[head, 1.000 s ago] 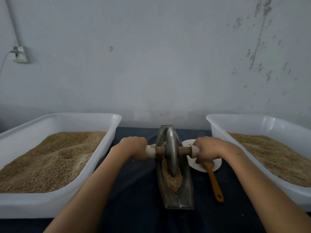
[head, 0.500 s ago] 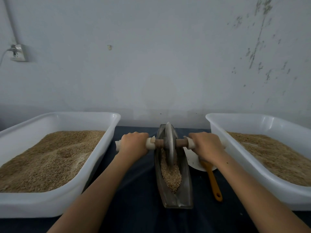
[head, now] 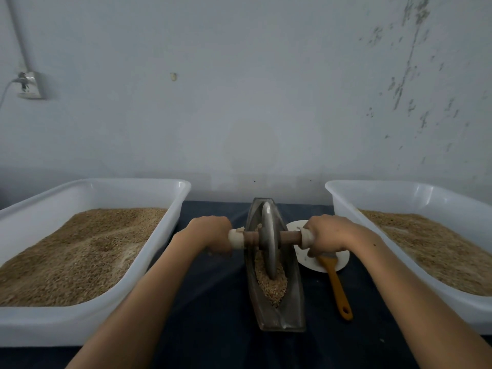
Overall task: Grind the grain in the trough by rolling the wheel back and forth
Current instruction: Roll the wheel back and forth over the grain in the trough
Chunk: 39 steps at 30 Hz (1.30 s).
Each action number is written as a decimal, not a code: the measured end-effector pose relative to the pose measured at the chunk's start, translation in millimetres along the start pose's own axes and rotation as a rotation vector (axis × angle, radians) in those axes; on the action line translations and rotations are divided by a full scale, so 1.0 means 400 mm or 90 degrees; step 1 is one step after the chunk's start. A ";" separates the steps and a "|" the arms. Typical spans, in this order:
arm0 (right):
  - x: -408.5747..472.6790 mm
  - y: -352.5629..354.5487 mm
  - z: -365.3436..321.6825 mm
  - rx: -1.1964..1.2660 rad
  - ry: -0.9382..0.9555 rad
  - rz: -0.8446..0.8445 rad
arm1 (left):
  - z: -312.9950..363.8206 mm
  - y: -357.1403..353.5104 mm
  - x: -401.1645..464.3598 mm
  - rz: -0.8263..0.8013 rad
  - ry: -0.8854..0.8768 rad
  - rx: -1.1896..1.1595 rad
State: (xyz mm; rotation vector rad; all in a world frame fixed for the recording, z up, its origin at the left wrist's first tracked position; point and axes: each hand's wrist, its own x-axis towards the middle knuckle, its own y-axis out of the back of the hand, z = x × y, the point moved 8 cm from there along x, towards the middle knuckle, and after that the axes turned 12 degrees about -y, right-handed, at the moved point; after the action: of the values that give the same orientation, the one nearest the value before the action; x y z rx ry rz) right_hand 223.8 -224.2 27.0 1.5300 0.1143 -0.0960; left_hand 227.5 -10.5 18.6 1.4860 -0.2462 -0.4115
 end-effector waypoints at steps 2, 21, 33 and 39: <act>0.010 0.003 0.003 -0.013 -0.001 0.055 | 0.003 0.013 0.001 0.050 -0.010 0.031; -0.010 0.020 -0.006 -0.059 -0.020 0.076 | -0.018 -0.022 0.006 -0.034 0.001 -0.057; 0.014 0.020 0.000 -0.018 -0.023 0.176 | -0.013 0.007 0.009 0.076 0.005 0.013; 0.001 0.039 0.000 0.016 -0.025 0.343 | 0.007 0.039 0.000 0.224 0.008 0.104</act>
State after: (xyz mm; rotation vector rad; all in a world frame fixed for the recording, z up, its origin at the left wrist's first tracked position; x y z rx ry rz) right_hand 226.5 -223.6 42.3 1.5357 -0.3316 0.3027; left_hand 228.2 -12.3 34.4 1.5658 -0.5327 -0.1004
